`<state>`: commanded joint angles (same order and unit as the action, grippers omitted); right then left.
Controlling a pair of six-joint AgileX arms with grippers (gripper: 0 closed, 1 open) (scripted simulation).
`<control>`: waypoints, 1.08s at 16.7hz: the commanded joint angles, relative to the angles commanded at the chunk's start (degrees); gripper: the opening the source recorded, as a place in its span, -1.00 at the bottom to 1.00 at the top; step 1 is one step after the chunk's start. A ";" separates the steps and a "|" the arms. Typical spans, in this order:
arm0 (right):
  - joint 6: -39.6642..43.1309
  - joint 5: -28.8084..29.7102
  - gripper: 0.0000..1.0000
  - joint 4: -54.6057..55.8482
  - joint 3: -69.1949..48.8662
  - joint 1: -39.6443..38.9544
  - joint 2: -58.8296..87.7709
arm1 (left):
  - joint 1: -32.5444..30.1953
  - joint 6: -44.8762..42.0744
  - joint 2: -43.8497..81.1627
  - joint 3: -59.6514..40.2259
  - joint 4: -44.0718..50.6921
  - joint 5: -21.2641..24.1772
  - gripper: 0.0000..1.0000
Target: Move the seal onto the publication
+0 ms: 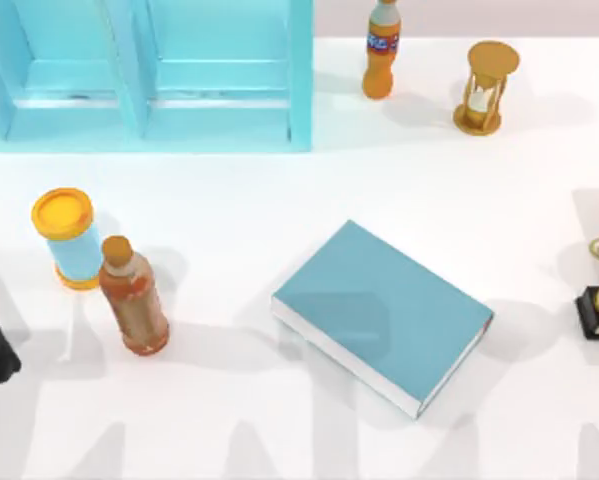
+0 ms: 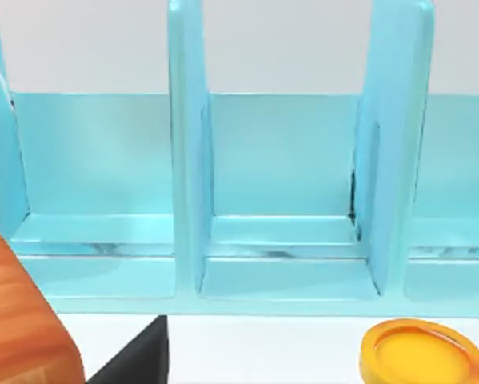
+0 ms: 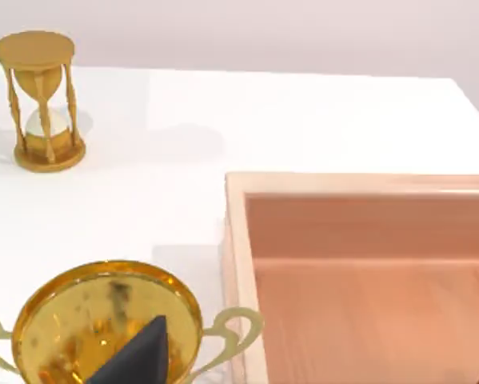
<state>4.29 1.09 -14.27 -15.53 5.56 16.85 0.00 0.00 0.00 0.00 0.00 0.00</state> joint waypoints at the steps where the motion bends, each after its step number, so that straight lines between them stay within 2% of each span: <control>1: 1.05 0.28 1.00 -3.31 -4.07 1.35 4.80 | 0.00 0.00 0.00 0.00 0.00 0.00 1.00; 12: 12.99 0.88 1.00 -42.15 -56.42 15.36 69.91 | 0.00 0.00 0.00 0.00 0.00 0.00 1.00; 18: 18.06 -0.72 1.00 -55.73 -73.89 18.34 90.32 | 0.00 0.00 0.00 0.00 0.00 0.00 1.00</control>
<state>22.35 0.37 -70.01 -89.42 23.90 107.17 0.00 0.00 0.00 0.00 0.00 0.00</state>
